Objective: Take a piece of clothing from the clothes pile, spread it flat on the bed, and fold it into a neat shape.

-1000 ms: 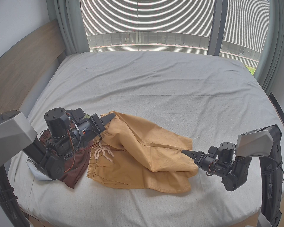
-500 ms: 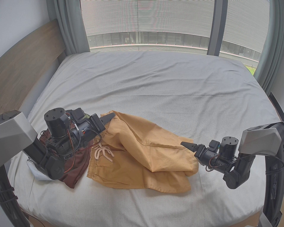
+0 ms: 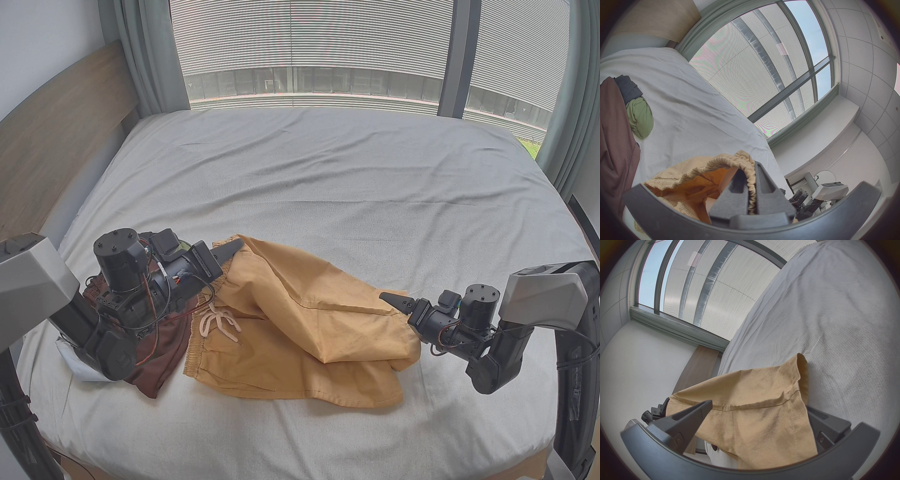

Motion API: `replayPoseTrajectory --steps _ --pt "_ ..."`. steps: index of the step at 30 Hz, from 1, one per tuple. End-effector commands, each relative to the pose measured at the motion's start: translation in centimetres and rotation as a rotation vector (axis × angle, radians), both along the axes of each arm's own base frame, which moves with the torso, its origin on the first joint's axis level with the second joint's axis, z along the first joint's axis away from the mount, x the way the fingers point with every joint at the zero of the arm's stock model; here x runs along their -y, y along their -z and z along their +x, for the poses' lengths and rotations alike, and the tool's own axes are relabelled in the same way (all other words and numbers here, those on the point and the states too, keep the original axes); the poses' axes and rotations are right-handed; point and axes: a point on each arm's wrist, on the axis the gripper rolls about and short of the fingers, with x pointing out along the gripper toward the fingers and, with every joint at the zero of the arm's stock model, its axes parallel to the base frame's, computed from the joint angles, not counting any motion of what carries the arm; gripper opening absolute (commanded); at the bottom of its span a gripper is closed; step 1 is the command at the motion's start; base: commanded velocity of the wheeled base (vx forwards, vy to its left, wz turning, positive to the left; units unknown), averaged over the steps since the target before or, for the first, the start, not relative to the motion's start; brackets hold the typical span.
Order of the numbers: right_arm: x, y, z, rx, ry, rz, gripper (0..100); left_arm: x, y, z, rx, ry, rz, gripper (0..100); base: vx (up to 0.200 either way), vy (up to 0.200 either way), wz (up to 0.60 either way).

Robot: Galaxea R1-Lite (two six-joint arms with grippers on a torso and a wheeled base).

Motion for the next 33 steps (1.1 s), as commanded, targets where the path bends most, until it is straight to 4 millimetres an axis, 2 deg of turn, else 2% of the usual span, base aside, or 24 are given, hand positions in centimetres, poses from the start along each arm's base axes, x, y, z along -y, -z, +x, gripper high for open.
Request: replayPoseTrajectory --steps 1,6,11,24,25,33 --pt "0.1 1.0 0.6 -0.01 -0.006 0.0 100 0.0 0.1 0.0 -0.003 0.002 0.0 0 0.0 0.0 0.0" --pt "0.3 0.8 1.2 0.009 -0.002 0.006 100 0.0 0.0 0.0 -0.002 0.002 -0.001 0 0.0 0.0 0.0" --pt "0.3 1.8 1.3 -0.01 -0.018 0.002 100 0.0 0.0 0.1 -0.001 0.002 -0.007 0 0.0 0.0 0.0" --pt "0.7 2.5 1.8 -0.012 -0.009 0.0 100 0.0 -0.3 0.2 0.013 0.001 -0.019 0 0.0 0.0 0.0" --pt "0.7 2.7 1.9 -0.013 -0.009 -0.001 0 0.0 -0.2 0.2 0.011 0.001 -0.018 0 0.0 0.0 0.0" --pt "0.7 3.0 2.1 -0.012 -0.008 -0.002 0 0.0 -0.3 0.2 0.008 0.001 -0.025 0 0.0 0.0 0.0"
